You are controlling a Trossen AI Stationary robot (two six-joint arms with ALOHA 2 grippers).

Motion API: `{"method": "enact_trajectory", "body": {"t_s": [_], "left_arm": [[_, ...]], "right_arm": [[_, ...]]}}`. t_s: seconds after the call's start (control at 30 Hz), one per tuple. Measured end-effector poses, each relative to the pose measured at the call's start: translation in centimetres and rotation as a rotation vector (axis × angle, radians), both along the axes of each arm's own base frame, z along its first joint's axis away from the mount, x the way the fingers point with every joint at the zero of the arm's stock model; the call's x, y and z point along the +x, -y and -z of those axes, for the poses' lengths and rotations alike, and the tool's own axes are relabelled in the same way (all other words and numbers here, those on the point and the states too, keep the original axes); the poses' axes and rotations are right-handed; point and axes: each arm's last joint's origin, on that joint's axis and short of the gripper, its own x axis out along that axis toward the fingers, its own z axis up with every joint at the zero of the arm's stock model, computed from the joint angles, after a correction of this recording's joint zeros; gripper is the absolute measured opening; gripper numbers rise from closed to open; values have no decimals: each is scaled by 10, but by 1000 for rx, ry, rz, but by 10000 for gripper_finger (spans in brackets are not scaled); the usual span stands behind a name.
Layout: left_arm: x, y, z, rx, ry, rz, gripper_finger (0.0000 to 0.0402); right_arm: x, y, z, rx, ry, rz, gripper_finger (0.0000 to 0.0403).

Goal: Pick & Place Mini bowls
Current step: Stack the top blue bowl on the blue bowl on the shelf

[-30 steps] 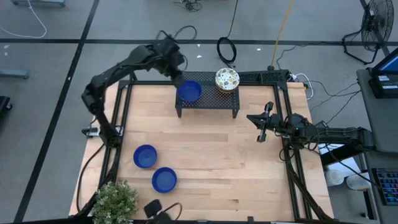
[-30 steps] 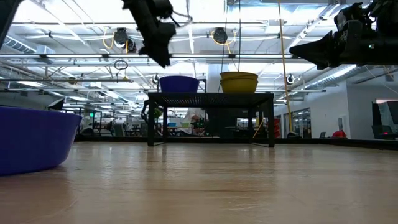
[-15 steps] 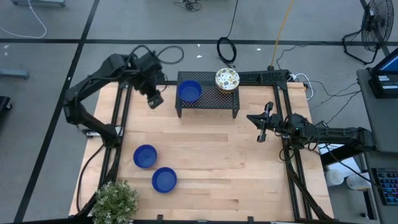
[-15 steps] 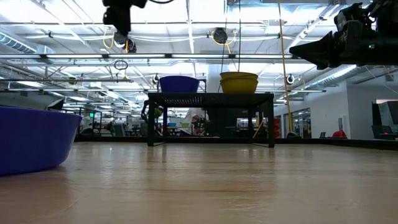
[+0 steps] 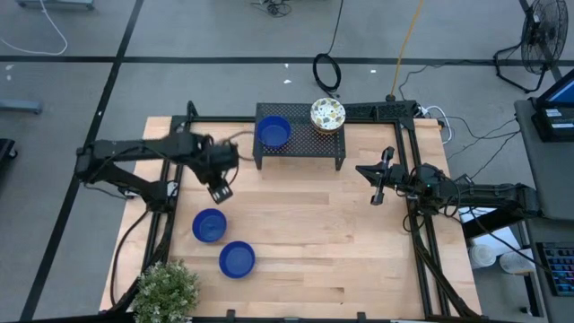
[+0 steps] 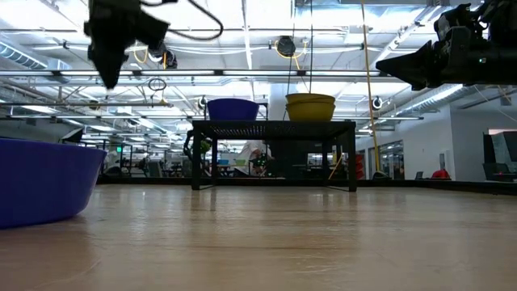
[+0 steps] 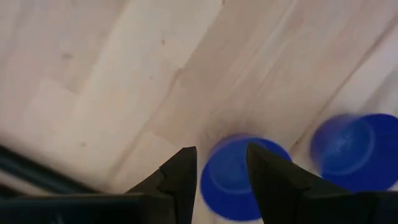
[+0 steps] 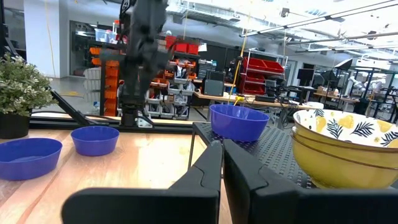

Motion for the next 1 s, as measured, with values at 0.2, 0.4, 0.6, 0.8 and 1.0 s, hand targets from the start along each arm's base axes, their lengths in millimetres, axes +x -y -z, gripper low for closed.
{"method": "enact_trajectory", "body": {"t_s": [0.2, 0.4, 0.6, 0.8, 1.0], "left_arm": [[-2, 21, 55, -13, -54, 36, 143], [-15, 32, 88, -16, -143, 31, 143], [-23, 37, 105, -9, -183, 51, 143], [-29, 42, 113, 0, -215, 109, 143], [-31, 45, 126, 7, -185, 159, 143]], "right_arm": [[0, 0, 0, 0, 1, 0, 2], [0, 0, 0, 0, 0, 0, 2], [0, 0, 0, 0, 0, 0, 2], [0, 0, 0, 0, 0, 0, 2], [0, 0, 0, 0, 0, 0, 2]]}}
